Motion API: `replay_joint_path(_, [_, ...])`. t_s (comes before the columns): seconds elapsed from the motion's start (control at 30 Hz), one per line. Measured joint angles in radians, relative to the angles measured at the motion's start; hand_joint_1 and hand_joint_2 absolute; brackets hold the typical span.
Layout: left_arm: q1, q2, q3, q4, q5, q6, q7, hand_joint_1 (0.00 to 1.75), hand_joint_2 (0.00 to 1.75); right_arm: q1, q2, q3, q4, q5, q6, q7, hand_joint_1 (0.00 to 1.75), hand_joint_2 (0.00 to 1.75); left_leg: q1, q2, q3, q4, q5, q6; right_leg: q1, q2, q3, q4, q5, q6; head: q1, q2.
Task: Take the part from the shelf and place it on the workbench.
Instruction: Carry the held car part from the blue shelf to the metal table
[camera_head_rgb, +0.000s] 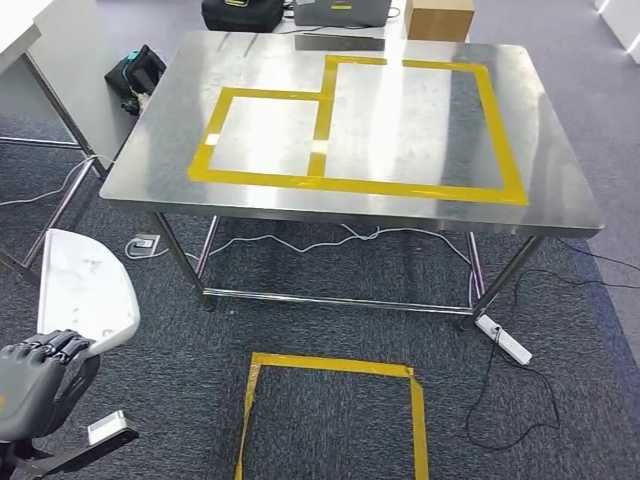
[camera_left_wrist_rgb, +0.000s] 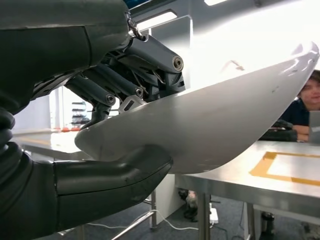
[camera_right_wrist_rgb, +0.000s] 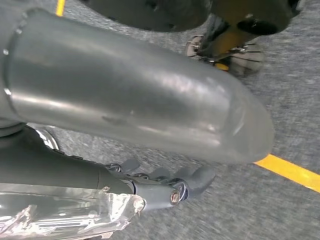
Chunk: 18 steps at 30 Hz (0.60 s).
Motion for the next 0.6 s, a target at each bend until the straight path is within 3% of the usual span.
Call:
replay_joint_path(0.13, [0.004,-0.002,0.007,-0.001,0.004,0.007,-0.012,1.50,1.75,-0.002,0.003,0.001,0.000,0.001,-0.001,0.000,0.00,0.00,-0.005,0.000,0.035,-0.003,-0.030,0.015,0.000,-0.005,-0.164,0.234,-0.067,0.006,0.006,0.000])
replay_joint_path(0.17, [0.005,-0.002,0.008,-0.001,0.004,0.009,-0.019,1.50,1.75,0.000,0.003,0.002,0.000,0.002,-0.001,0.000,0.00,0.00,-0.007,-0.001,0.048,-0.003,-0.042,0.016,0.001,-0.005,-0.191,0.246,-0.069,0.005,0.007,0.000])
replay_joint_path(0.2, [0.006,-0.003,0.008,-0.001,0.005,0.011,-0.027,1.50,1.75,0.002,0.004,0.002,0.000,0.002,-0.002,-0.001,0.00,0.00,-0.009,-0.002,0.064,-0.003,-0.054,0.017,0.002,-0.005,-0.200,0.223,-0.052,0.001,0.007,0.000])
replay_joint_path(0.23, [0.007,-0.003,0.009,-0.001,0.005,0.013,-0.034,1.50,1.75,0.003,0.004,0.002,0.000,0.003,-0.002,-0.001,0.00,0.00,-0.012,-0.003,0.081,-0.003,-0.068,0.017,0.004,-0.006,-0.196,0.173,-0.018,-0.006,0.007,0.000])
replay_joint_path(0.3, [0.008,-0.004,0.009,-0.001,0.004,0.019,-0.046,1.50,1.75,0.004,0.005,0.002,0.001,0.004,-0.002,-0.001,0.00,0.00,-0.016,-0.005,0.111,-0.005,-0.096,0.015,0.013,-0.007,-0.176,0.056,0.079,-0.026,0.007,0.000])
replay_joint_path(0.33, [0.009,-0.004,0.009,-0.001,0.004,0.021,-0.049,1.50,1.75,0.004,0.005,0.002,0.001,0.005,-0.002,-0.001,0.00,0.00,-0.017,-0.006,0.122,-0.007,-0.109,0.012,0.018,-0.008,-0.165,0.019,0.106,-0.033,0.007,0.000])
replay_joint_path(0.37, [0.010,-0.004,0.009,-0.002,0.004,0.023,-0.051,1.50,1.75,0.003,0.005,0.002,0.001,0.005,-0.003,-0.001,0.00,0.00,-0.018,-0.007,0.136,-0.011,-0.118,0.007,0.021,-0.008,-0.156,-0.001,0.117,-0.039,0.007,0.000])
replay_joint_path(0.47, [0.012,-0.002,0.010,-0.002,0.004,0.026,-0.054,1.50,1.75,0.000,0.005,0.003,0.001,0.005,-0.005,-0.002,0.00,0.00,-0.017,-0.006,0.155,0.009,-0.103,-0.013,0.019,-0.006,-0.118,-0.025,0.097,-0.049,0.007,0.000])
replay_joint_path(0.53, [0.010,0.001,0.011,-0.003,0.004,0.026,-0.056,1.50,1.75,-0.004,0.006,0.003,0.001,0.006,-0.006,-0.002,0.00,0.00,-0.016,-0.004,0.098,0.107,-0.084,-0.026,0.011,-0.005,-0.080,-0.043,0.089,-0.054,0.002,0.000])
replay_joint_path(0.57, [0.011,0.001,0.011,-0.003,0.004,0.026,-0.057,1.50,1.75,-0.005,0.007,0.003,0.001,0.006,-0.006,-0.002,0.00,0.00,-0.013,-0.003,0.051,0.171,-0.091,-0.033,0.009,-0.005,-0.063,-0.051,0.080,-0.055,-0.002,0.000])
replay_joint_path(0.6, [0.011,0.002,0.011,-0.003,0.005,0.026,-0.058,1.50,1.75,-0.005,0.008,0.004,0.001,0.007,-0.006,-0.002,0.00,0.00,-0.010,-0.003,0.001,0.226,-0.118,-0.039,0.006,-0.004,-0.046,-0.057,0.070,-0.055,-0.004,0.000])
